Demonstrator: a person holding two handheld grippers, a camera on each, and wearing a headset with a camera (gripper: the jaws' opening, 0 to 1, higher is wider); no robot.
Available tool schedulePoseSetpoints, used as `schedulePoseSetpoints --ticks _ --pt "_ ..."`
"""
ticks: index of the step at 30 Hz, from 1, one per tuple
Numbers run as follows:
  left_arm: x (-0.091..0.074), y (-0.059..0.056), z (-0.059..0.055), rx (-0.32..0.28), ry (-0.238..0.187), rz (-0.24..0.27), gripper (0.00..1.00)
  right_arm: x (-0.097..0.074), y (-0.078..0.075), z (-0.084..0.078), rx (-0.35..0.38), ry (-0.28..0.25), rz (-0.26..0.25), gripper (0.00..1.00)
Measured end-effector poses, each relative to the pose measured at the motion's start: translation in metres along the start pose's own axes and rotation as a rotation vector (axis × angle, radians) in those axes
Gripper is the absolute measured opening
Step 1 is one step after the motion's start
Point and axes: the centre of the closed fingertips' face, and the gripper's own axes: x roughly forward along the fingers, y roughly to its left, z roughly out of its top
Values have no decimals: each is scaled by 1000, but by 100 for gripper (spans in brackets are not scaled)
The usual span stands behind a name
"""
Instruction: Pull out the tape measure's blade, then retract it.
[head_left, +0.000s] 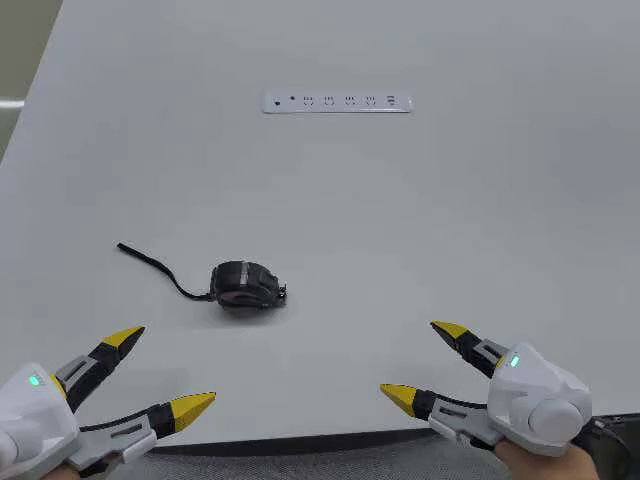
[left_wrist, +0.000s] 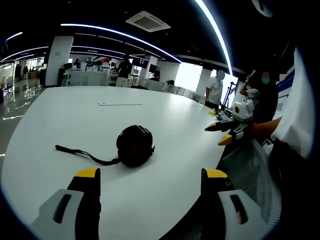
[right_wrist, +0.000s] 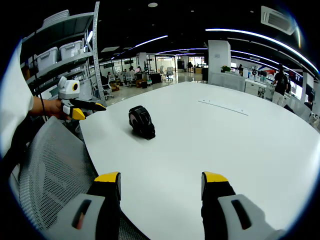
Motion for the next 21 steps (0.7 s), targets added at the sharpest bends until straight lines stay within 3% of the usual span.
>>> schedulePoseSetpoints --ticks 21 --pt "-1 6 -3 2 -4 8 81 -1 1 0 2 0 9 66"
